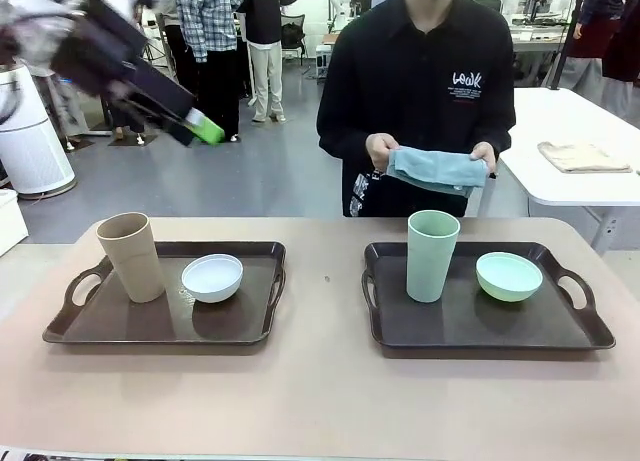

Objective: Set up a tray with a mat and arrange the tableware.
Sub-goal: Pick up the Picnic Bowl and Reusable plastic cup from the Handle tray in front of the human's position and hold them in the air.

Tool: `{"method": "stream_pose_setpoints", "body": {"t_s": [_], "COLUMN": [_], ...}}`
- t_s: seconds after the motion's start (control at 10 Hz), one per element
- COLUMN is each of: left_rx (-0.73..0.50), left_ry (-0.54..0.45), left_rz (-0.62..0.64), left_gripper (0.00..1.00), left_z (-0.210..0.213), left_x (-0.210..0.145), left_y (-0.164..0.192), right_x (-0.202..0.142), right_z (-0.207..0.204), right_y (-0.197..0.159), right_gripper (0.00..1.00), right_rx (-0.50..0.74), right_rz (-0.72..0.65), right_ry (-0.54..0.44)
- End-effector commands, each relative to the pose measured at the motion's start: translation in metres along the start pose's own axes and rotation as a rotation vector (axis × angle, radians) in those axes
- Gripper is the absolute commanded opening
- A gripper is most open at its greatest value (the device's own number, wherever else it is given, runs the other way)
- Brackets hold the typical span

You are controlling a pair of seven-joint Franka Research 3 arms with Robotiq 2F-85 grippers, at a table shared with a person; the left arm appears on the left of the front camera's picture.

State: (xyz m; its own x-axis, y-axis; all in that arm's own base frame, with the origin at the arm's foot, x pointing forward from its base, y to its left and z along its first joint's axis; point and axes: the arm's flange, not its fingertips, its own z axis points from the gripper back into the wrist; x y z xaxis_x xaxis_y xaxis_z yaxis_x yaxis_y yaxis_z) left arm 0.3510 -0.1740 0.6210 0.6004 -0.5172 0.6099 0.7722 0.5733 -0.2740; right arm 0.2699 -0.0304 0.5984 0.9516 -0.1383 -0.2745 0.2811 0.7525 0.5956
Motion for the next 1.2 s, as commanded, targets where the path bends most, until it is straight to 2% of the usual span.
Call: {"method": "stream_pose_setpoints", "body": {"t_s": [0.0,0.1,0.2,0.4,0.5,0.6,0.7,0.8,0.9,1.0,1.1], "left_rx": [0.436,0.292,0.094,0.094,0.15,0.149,0.087,0.021,-0.062,-0.139,-0.265], "left_ry": [-0.021,0.005,0.03,0.03,0.035,0.026,0.004,0.073,0.081,0.088,0.08], "left_rz": [-0.389,-0.303,-0.147,-0.147,-0.23,-0.454,-0.556,-0.697,-0.789,-0.8,-0.809], "left_gripper": [1.0,1.0,1.0,1.0,1.0,1.0,1.0,1.0,1.0,1.0,1.0], "left_z": [-0.059,-0.072,-0.033,-0.033,-0.059,-0.069,-0.099,-0.132,-0.158,-0.18,-0.207], "left_x": [0.02,0.02,0.016,0.016,0.024,0.043,0.064,0.069,0.077,0.087,0.101], "left_y": [0.014,0.007,-0.01,-0.01,-0.01,-0.001,0.007,0.009,0.014,0.023,0.037], "right_x": [0.031,0.037,0.012,0.012,0.026,0.059,0.079,0.101,0.123,0.143,0.165], "right_z": [-0.018,-0.025,-0.009,-0.009,-0.017,-0.012,-0.018,-0.025,-0.033,-0.045,-0.055], "right_y": [0.005,0.005,0.001,0.001,0.0,0.013,0.027,0.034,0.035,0.032,0.024], "right_gripper": [1.0,1.0,1.0,1.0,1.0,1.0,1.0,1.0,1.0,1.0,1.0], "right_rx": [-0.123,-0.124,-0.062,-0.062,-0.084,-0.165,-0.225,-0.3,-0.347,-0.381,-0.405], "right_rz": [-0.091,-0.09,-0.052,-0.052,-0.07,-0.155,-0.184,-0.235,-0.259,-0.295,-0.338], "right_ry": [0.118,0.103,0.044,0.044,0.076,0.095,0.108,0.094,0.093,0.096,0.101]}}
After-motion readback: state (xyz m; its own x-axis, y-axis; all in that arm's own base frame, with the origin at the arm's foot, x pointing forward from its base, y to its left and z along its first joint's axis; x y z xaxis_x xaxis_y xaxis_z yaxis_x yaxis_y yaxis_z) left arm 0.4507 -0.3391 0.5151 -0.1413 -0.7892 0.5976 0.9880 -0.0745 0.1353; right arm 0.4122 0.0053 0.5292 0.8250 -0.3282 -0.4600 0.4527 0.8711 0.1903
